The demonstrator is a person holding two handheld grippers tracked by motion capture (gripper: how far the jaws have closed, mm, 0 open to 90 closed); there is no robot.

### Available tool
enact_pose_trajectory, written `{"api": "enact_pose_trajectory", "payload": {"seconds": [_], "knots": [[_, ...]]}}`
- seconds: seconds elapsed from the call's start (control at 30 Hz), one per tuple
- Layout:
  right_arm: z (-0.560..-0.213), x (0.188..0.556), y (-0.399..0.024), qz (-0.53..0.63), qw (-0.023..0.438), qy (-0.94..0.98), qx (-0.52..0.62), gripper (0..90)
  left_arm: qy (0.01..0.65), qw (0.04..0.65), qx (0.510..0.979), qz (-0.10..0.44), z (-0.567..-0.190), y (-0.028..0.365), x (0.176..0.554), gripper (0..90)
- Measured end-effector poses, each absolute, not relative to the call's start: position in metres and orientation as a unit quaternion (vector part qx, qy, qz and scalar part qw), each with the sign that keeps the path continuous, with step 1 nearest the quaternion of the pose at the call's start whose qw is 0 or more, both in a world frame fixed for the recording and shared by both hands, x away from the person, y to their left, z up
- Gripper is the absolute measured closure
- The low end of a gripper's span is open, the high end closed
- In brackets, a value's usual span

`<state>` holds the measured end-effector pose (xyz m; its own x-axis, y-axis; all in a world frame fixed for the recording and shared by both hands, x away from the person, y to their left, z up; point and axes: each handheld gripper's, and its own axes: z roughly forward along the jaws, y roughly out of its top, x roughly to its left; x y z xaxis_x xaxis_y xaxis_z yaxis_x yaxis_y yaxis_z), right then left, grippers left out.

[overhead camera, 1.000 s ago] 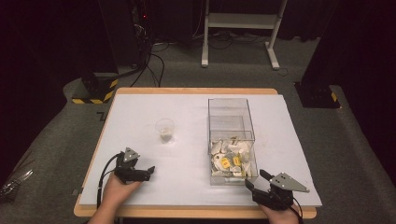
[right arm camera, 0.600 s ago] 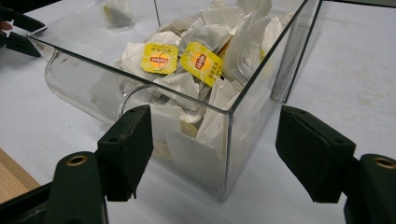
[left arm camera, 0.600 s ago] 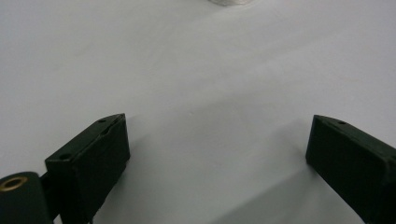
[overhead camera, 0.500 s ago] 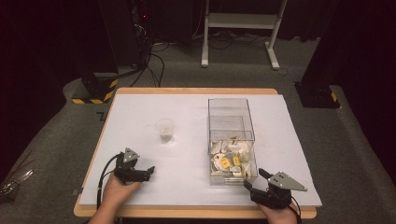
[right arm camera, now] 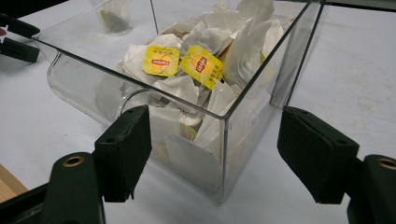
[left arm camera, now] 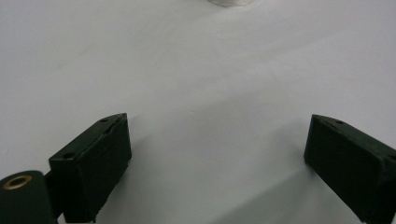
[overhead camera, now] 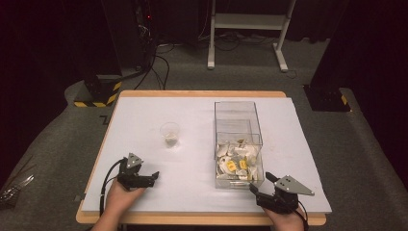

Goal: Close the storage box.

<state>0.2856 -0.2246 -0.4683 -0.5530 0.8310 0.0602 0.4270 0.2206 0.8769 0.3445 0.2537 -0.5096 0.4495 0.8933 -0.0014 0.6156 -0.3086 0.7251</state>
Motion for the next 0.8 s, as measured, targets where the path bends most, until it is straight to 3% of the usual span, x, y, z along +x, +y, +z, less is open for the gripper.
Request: {"api": "enact_pose_trajectory", "payload": {"seconds": [0.8], "knots": [[-0.467, 0.303, -0.22, 0.467, 0.226, 0.743, 0.423, 25.9, 0.483, 0.333, 0.783, 0.21, -0.509, 0.253, 0.344, 8.3]]}}
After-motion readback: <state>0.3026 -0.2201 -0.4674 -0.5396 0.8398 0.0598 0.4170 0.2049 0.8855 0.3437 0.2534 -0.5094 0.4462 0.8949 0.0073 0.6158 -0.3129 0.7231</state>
